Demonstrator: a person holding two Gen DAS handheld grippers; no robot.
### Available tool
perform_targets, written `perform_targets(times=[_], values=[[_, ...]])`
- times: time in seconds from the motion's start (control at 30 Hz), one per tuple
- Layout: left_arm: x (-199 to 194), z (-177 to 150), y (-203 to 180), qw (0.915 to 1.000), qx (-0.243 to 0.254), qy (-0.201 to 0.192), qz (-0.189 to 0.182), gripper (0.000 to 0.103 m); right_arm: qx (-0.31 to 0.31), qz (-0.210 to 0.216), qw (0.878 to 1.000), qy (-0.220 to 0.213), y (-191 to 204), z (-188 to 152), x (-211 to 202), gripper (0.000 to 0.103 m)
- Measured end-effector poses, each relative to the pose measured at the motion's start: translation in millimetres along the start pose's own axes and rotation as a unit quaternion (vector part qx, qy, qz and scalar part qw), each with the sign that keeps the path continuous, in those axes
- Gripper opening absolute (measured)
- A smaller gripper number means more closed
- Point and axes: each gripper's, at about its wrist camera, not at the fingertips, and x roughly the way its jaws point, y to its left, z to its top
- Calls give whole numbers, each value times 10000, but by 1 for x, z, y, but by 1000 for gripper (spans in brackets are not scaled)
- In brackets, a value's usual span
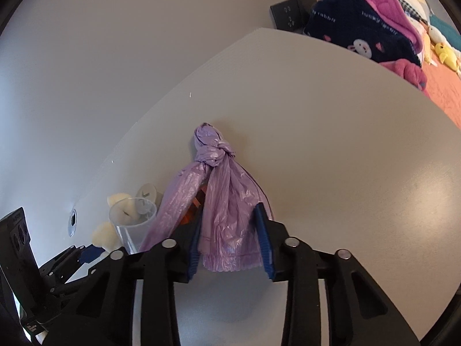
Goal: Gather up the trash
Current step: 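Grasp the white foam piece with the left tool while the right tool grasps the purple bag, then carry the foam piece and purple bag over the black trash bag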
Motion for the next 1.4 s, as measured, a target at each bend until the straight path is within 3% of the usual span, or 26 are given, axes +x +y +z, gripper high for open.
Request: perform_targets(times=[0.17,0.33,0.87,1.4], values=[[4,3,2,10000,-21,-18,31,29,-6,121,9999,-28,1,-1,-2,16],[3,5,3,9999,-76,-85,35,23,33,194,9998,-69,0,-1,-5,6],[-41,10,-15,9984,45,-560,-54,21,-84,281,9968,-748,8,4,-63,5],[-72,5,-83,9946,532,-780,-436,21,-4,171,9911,-1318,-10,-31,-147,4]])
